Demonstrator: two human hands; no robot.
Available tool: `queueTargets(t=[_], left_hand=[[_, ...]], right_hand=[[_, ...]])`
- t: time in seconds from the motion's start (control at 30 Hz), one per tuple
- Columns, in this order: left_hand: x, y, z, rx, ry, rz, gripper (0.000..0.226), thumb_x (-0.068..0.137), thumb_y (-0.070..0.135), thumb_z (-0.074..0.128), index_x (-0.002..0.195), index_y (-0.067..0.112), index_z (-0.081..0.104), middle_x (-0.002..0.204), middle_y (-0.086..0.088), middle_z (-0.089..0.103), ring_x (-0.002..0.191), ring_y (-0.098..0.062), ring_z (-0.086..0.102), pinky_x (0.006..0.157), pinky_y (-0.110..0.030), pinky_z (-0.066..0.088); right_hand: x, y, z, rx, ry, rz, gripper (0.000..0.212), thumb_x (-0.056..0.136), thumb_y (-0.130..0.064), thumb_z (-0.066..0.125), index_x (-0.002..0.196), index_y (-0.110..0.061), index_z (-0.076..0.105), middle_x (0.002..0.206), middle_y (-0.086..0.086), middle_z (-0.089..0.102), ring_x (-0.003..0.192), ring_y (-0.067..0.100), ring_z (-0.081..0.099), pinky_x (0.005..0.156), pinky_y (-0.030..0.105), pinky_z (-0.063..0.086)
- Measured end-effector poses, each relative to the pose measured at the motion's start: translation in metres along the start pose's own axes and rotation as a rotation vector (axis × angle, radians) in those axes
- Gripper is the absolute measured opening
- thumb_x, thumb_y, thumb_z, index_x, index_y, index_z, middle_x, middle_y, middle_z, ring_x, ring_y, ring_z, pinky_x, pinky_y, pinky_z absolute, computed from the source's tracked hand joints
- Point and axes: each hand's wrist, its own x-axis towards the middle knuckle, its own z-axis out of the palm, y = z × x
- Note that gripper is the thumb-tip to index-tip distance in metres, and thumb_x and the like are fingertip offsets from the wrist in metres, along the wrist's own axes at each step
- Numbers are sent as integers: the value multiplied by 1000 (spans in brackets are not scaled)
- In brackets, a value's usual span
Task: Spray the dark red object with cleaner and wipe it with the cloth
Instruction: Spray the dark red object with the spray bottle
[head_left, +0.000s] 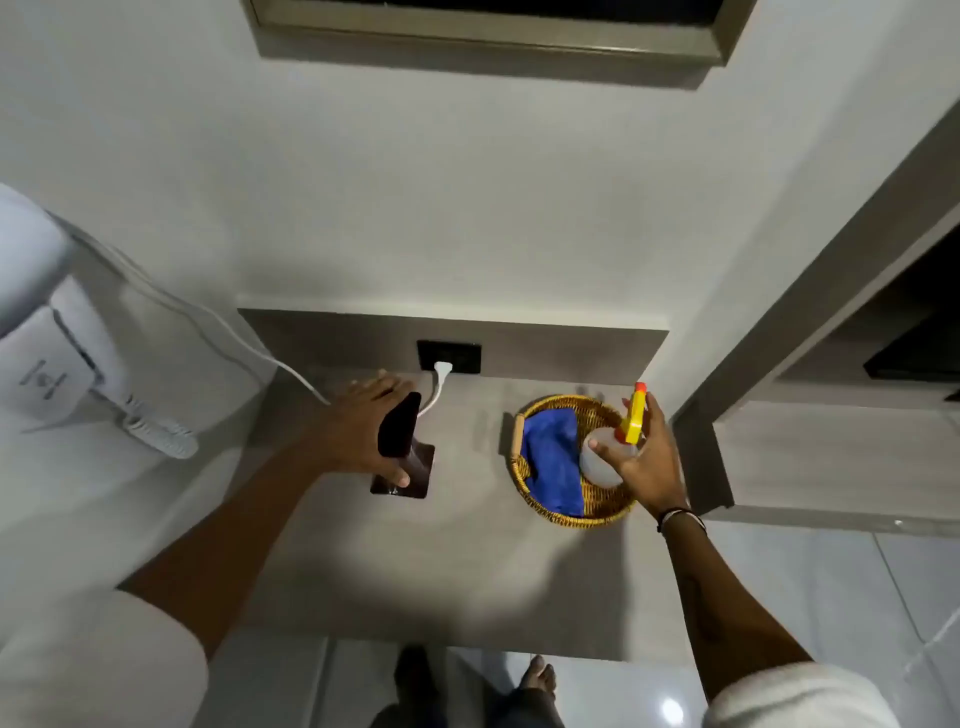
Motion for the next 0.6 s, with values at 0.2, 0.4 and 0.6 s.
queueTargets(t=[0.2,0.4,0.6], left_hand=[[-1,10,-7,-135,75,-55,110,67,38,96,159,15,41,160,-11,45,148,-33,39,114,-36,28],[-9,-1,-2,-324,128,-17,108,56,37,94,152,18,48,146,-3,54,132,-25,51,102,-37,46],[-14,-36,14,-435,211,106,103,51,44,85,146,28,49,135,17,48,128,-12,48,107,-41,49]], right_hand=[[22,16,24,-94,119,11,71,102,-25,74,163,-16,39,146,13,66,127,40,67,106,50,54],[26,22,27,-128,201,-81,64,103,-28,72,159,-14,45,127,17,73,100,28,70,93,45,60],[-25,-10,19,-187,382,-214,67,104,-36,70,163,-33,38,140,8,72,111,18,70,100,35,55]])
